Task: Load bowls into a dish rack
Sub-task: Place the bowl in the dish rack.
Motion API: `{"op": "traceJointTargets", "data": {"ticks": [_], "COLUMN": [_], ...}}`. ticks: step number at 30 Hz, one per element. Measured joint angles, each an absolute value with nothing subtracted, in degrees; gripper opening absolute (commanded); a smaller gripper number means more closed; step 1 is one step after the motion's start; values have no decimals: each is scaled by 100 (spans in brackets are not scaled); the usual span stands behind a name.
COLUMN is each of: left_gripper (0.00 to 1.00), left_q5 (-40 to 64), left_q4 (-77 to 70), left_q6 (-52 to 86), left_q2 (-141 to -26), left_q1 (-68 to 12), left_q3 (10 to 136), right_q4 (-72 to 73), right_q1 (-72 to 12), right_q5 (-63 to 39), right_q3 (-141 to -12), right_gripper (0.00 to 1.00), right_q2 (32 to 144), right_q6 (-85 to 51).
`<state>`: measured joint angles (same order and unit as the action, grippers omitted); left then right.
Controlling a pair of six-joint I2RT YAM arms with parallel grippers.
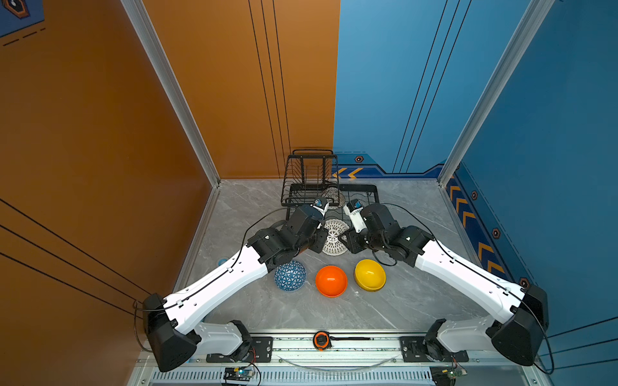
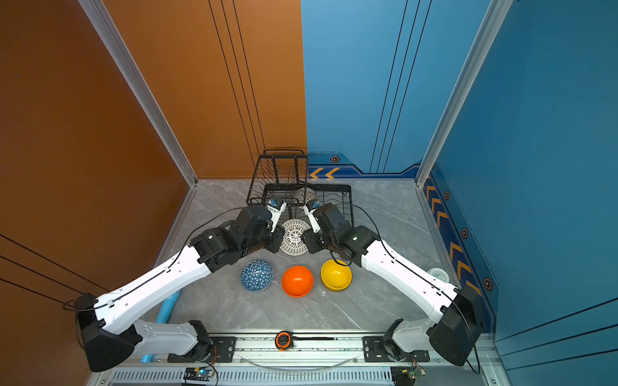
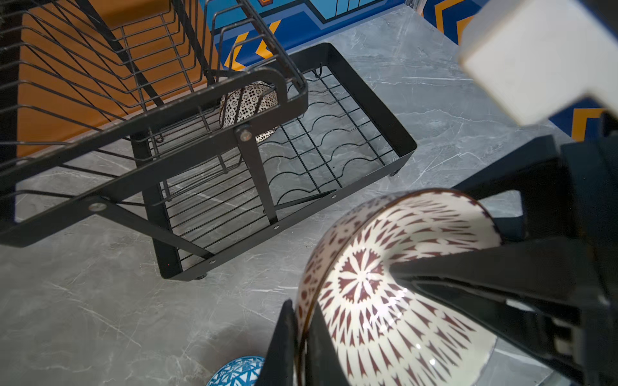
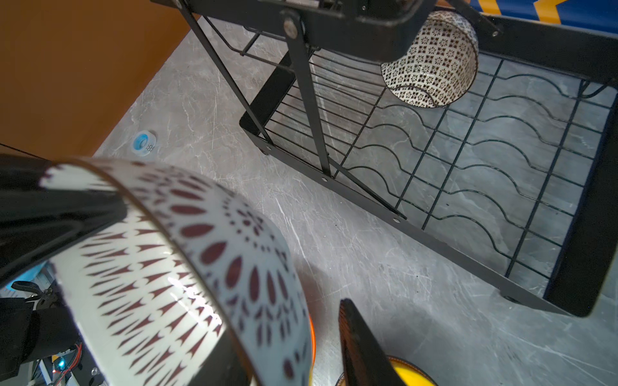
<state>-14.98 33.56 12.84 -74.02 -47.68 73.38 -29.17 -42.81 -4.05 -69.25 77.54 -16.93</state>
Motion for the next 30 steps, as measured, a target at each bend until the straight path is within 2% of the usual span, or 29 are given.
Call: {"op": "traceJointTargets", "data": {"ticks": [13,23,25,28,30], "left_gripper": [0,0,20,40,49], "left_q5": [-1437,-1437,-1433,-1319,-1258], "left_q4": [3162,3057,3050,2963,2941], "left_q6": [1291,1288,1288,1306,1260], "left_q2": [-7393,-7393,-7393,-7367,-7323], "left_q1": [-4779,-4779,-4779,-4779,-4775], "left_q3": [7194,7166,7164,7161,7164], "right_q4": [-2788,-2799,-2799,-2899,-2991], "right_q1": [-4233,-4233,-4233,-4230,-4228], "right_q5": [-318,-196,-167,-126,-56], "right_q3": [-6938,-6969,-6969,-6969,-6969], "right_gripper": [0,0,0,0,0], "right_q2": [7828,7828,7828,7828,7822], "right_q6": [-1914,-1914,-1898,-1739,-1605]}}
